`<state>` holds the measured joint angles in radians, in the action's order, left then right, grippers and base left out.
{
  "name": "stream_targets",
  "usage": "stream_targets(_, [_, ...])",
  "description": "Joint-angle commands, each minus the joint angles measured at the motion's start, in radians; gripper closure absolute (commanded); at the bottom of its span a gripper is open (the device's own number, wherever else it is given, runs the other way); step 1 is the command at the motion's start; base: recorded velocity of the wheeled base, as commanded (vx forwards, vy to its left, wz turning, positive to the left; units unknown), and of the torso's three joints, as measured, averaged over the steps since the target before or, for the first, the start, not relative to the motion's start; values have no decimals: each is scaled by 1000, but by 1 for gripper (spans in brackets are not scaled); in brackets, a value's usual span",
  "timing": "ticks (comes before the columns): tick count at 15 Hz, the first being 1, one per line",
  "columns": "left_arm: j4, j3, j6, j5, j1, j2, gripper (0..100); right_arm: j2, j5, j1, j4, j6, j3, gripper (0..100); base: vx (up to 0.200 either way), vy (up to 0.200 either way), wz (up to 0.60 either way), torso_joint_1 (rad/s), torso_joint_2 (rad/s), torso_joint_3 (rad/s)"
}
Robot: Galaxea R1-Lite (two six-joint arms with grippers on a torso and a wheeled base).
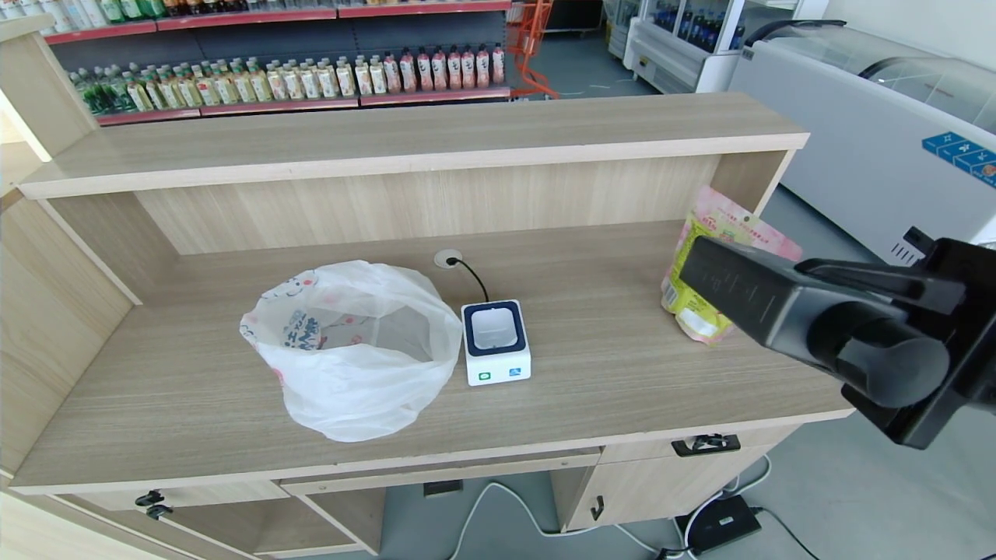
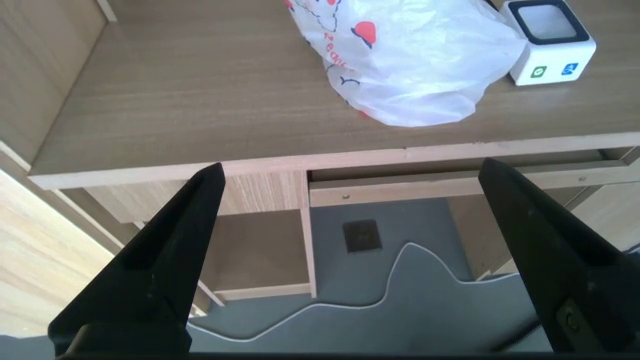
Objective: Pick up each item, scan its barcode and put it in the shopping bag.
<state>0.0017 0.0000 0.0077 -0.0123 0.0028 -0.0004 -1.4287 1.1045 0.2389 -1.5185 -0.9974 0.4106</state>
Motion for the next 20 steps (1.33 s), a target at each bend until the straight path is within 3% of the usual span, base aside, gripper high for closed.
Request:
stream_targets(1, [0, 0, 0, 0, 0, 0, 0, -13, -69, 79, -3, 0, 10, 100, 0, 0, 0, 0, 0, 0])
stream_targets(4, [0, 0, 0, 0, 0, 0, 0, -15, -87, 131, 21, -6, 51, 100, 0, 0, 0, 0, 0, 0])
stream_targets(6, [0, 0, 0, 0, 0, 0, 0, -22, -89, 145, 61, -99, 69, 100, 0, 0, 0, 0, 0, 0])
stream_targets(7, [0, 0, 0, 0, 0, 0, 0, -7, -91, 149, 133, -187, 89, 100, 0, 0, 0, 0, 0, 0])
stream_targets(9, [0, 0, 0, 0, 0, 0, 0, 63, -91, 149, 419, -492, 129, 100, 0, 0, 0, 0, 0, 0])
stream_targets(11, [0, 0, 0, 0, 0, 0, 0, 90, -94, 172, 617, -682, 178, 100, 0, 0, 0, 0, 0, 0])
stream_targets(13, [0, 0, 0, 0, 0, 0, 0, 86, -112, 197, 816, -981, 270, 100, 0, 0, 0, 0, 0, 0])
stream_targets(14, [0, 0, 0, 0, 0, 0, 0, 79, -104, 194, 868, -1064, 270, 100, 0, 0, 0, 0, 0, 0])
stream_targets(16, [0, 0, 0, 0, 0, 0, 0, 74, -61, 201, 954, -1104, 272, 100, 0, 0, 0, 0, 0, 0])
stream_targets(18, [0, 0, 0, 0, 0, 0, 0, 74, -35, 214, 959, -1242, 280, 100, 0, 0, 0, 0, 0, 0])
stream_targets(20, [0, 0, 0, 0, 0, 0, 0, 62, 12, 247, 948, -1299, 292, 100, 0, 0, 0, 0, 0, 0])
